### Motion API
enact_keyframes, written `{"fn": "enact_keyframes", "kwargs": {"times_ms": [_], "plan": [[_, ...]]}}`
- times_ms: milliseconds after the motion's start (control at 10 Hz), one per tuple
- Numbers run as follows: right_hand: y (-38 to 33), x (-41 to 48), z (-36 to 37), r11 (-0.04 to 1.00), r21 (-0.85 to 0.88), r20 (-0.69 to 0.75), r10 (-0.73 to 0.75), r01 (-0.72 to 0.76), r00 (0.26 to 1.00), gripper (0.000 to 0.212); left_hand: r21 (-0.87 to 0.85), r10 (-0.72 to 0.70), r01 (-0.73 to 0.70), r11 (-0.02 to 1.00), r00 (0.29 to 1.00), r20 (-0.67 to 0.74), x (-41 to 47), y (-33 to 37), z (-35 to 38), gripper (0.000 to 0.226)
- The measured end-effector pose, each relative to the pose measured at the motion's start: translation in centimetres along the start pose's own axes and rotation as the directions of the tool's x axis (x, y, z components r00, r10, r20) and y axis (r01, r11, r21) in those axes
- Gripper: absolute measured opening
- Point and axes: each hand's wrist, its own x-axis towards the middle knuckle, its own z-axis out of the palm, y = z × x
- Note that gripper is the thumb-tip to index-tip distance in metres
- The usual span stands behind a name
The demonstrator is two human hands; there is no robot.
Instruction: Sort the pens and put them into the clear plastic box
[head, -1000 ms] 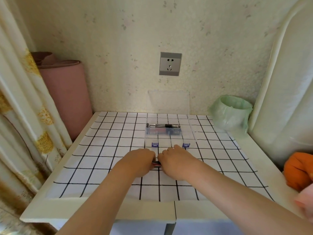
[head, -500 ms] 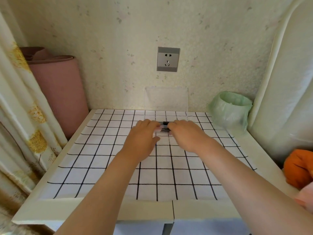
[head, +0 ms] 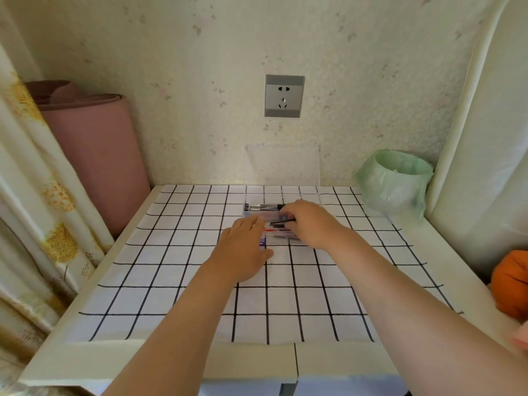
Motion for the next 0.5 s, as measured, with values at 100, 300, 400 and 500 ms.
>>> {"fn": "enact_keyframes", "kwargs": {"times_ms": [100,300,400,500], "plan": [[0.1,-0.8,-0.6,0.999,0.025,-0.052,-0.032,0.033,0.998,0.027,0.022,0.014,-0.014,1.0,1.0,0.005,0.0,0.1,0.1,0.077],[0.2,-2.6,-0.2,0.999,0.035,0.074,-0.03,0.027,0.997,0.032,0.015,0.027,-0.028,1.0,0.999,0.047,-0.1,0.2,0.1,0.079],[0.1,-3.5,0.4,0.998,0.038,0.124,-0.054,0.05,0.991,0.032,-0.014,0.033,-0.032,0.999,0.999,0.029,-0.4,0.2,-0.1,0.076],[0.3,-3.7,-0.2,0.996,0.059,0.021,-0.069,0.068,0.997,0.035,-0.055,0.047,-0.046,0.997,0.999,0.016,-0.4,0.0,-0.4,0.072]]}}
